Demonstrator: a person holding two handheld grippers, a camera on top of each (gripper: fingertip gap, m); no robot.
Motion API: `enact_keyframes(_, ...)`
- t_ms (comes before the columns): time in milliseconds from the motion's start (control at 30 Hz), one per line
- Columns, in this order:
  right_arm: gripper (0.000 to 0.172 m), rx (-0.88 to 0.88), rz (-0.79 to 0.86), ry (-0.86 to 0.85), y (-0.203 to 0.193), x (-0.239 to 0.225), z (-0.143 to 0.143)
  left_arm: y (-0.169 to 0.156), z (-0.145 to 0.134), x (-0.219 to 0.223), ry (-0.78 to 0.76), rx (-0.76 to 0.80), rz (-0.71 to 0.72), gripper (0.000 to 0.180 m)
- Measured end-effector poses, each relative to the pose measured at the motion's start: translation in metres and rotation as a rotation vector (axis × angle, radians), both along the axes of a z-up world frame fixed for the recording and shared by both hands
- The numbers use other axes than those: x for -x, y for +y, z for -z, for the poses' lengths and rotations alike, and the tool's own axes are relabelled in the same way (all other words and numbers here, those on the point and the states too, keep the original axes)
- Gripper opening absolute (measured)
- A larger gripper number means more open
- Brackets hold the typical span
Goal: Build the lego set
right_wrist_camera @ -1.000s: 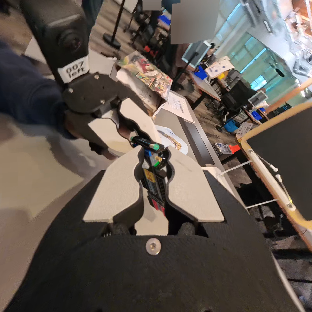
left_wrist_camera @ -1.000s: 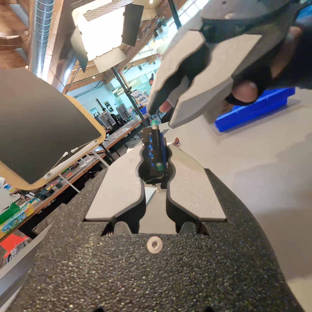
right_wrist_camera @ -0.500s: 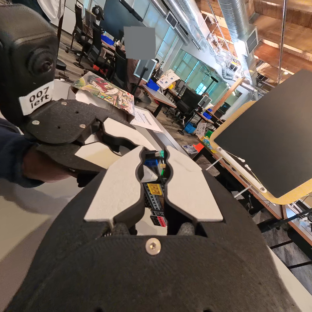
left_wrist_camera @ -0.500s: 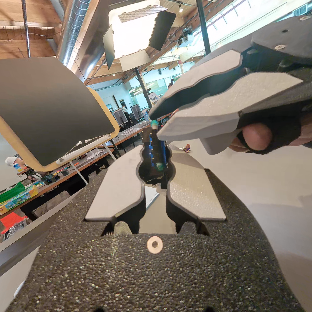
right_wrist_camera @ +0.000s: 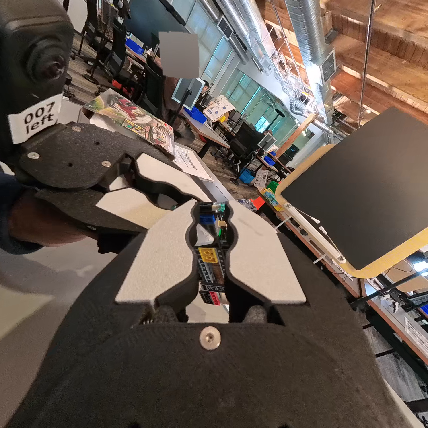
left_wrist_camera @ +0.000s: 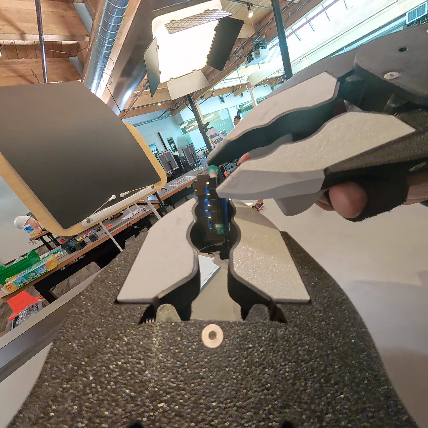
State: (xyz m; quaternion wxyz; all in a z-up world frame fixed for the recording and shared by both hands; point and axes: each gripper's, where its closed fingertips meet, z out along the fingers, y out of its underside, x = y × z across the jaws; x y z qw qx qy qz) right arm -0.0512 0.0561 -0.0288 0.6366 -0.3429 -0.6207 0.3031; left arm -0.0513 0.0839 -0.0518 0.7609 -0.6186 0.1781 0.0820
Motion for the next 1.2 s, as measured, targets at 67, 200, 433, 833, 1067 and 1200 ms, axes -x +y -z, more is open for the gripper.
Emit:
enact_keyframes(67,0.02,-0.006,0.001,0.0,0.0,0.0,0.0,0.0,0.0,0.0,-0.001,0.0,0.0,0.022)
enact_keyframes(200,0.016,-0.041,0.011,0.007,0.0,0.0,-0.002,0.0,0.0,0.001,-0.002,0.0,-0.004,0.022)
enact_keyframes(433,0.013,-0.026,-0.001,-0.009,0.002,0.001,-0.001,0.0,0.002,0.001,0.006,0.005,-0.005,0.022)
enact_keyframes(833,0.011,-0.015,-0.037,-0.03,-0.002,0.002,0.001,0.0,0.0,0.001,0.014,0.0,-0.007,0.022)
enact_keyframes(1067,0.01,0.033,-0.047,-0.035,0.0,0.001,0.001,0.001,0.002,0.001,0.037,0.009,-0.015,0.022)
enact_keyframes(1200,0.019,0.119,-0.078,0.012,0.01,-0.011,-0.003,0.004,0.008,0.0,0.206,0.018,-0.059,0.022)
